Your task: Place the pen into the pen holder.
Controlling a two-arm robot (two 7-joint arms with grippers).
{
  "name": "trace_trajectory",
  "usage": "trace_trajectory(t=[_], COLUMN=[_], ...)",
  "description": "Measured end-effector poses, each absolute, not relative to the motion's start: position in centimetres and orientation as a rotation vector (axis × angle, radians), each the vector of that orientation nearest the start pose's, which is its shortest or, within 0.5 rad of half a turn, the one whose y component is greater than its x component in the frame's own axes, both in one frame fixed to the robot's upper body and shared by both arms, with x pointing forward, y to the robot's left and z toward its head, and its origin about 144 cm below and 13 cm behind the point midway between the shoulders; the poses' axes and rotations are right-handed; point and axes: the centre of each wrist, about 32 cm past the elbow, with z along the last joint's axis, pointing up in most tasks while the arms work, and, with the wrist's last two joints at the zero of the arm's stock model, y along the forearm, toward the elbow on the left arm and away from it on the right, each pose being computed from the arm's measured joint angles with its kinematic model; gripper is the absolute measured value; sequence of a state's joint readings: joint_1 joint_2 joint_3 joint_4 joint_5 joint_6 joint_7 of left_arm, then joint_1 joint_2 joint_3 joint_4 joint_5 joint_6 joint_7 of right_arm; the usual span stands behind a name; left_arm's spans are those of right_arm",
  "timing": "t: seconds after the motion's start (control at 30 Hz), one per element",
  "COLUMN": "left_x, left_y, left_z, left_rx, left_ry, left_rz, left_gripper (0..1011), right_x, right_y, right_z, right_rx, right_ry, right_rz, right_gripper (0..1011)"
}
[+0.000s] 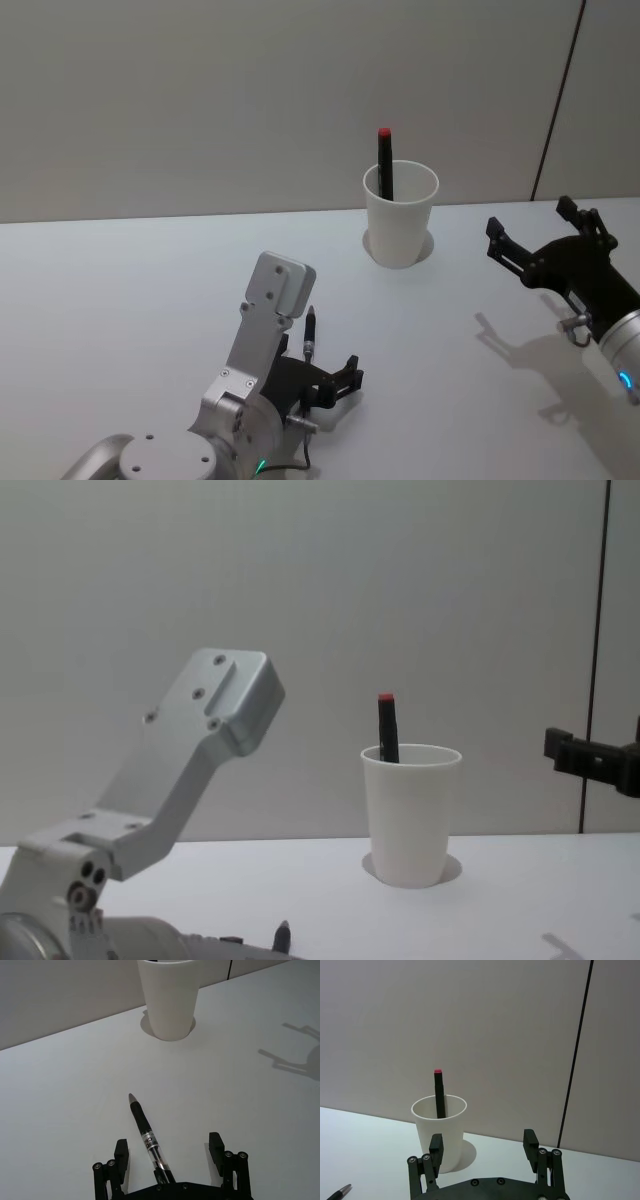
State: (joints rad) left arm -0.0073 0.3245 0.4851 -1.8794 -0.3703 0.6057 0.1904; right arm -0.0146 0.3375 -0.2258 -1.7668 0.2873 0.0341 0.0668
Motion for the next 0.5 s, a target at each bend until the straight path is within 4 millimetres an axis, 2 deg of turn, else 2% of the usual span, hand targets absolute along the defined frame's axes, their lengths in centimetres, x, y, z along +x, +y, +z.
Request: trace_trajectory(t=[0.5], left_x=[41.34], left_y=[14.98], left_z=[119.8], left_rx=[0.428], left_ry=[0.274], left_rz=[1.163], left_gripper=[1001], right_x=[44.33], right_y=[-23.71], right_z=[118.87], right_rx=[0.026], right_ry=[-0.075], right_rz=[-1.229], right_gripper=[1001])
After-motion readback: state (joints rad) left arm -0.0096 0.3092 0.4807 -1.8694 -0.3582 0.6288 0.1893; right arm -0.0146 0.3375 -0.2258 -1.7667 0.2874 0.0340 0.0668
